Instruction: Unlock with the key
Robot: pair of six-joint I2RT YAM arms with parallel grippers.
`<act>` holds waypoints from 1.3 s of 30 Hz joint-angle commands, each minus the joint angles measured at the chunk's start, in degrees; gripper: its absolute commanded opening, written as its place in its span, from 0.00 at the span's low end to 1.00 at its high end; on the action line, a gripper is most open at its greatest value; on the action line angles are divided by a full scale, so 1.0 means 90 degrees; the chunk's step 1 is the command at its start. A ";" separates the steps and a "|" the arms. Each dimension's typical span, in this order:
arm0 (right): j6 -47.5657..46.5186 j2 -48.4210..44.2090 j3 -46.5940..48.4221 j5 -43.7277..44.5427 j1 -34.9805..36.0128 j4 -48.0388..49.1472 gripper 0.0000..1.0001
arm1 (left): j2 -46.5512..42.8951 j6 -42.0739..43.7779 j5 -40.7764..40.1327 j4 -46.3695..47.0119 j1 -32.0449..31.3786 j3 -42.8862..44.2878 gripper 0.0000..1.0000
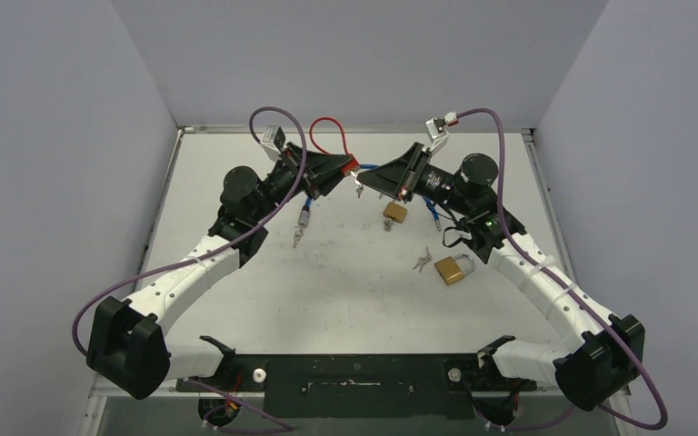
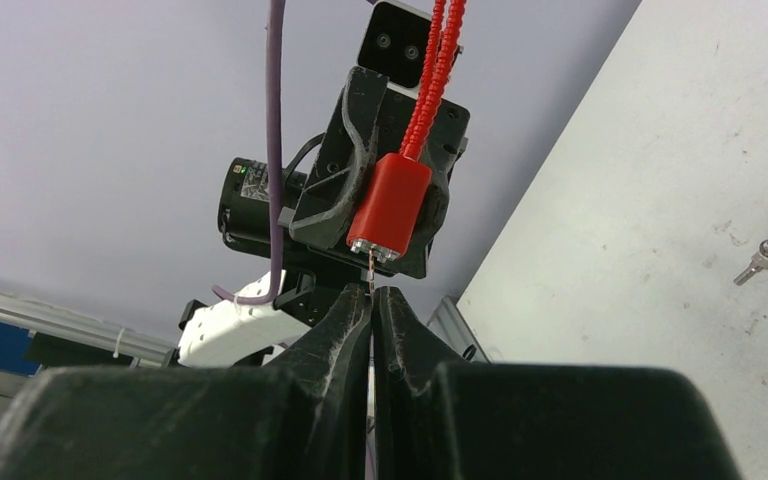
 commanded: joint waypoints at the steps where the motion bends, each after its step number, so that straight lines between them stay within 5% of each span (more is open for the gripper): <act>1: 0.0134 -0.0034 0.0155 0.0374 -0.0094 0.0195 0.00 | -0.0061 0.0026 0.0184 0.0668 -0.0016 0.0070 0.00; 11: 0.0606 0.0077 0.0261 0.0372 -0.0100 0.0356 0.00 | -0.0081 0.0442 0.0196 0.0468 -0.0026 0.0101 0.00; 18: 0.0337 0.0351 0.0764 0.0506 -0.0059 -0.0684 0.00 | -0.0068 0.0854 0.0239 -0.0013 -0.0043 0.0256 0.00; 31: 0.0036 0.0808 0.1325 0.2005 0.0691 -0.1067 0.00 | -0.0169 0.0713 -0.0905 0.0025 -0.0700 0.0010 0.00; 39: 0.0438 0.1091 0.1911 0.1567 0.0310 -0.1977 0.00 | -0.0241 0.1188 -0.0356 -0.0419 -0.0654 0.0003 0.00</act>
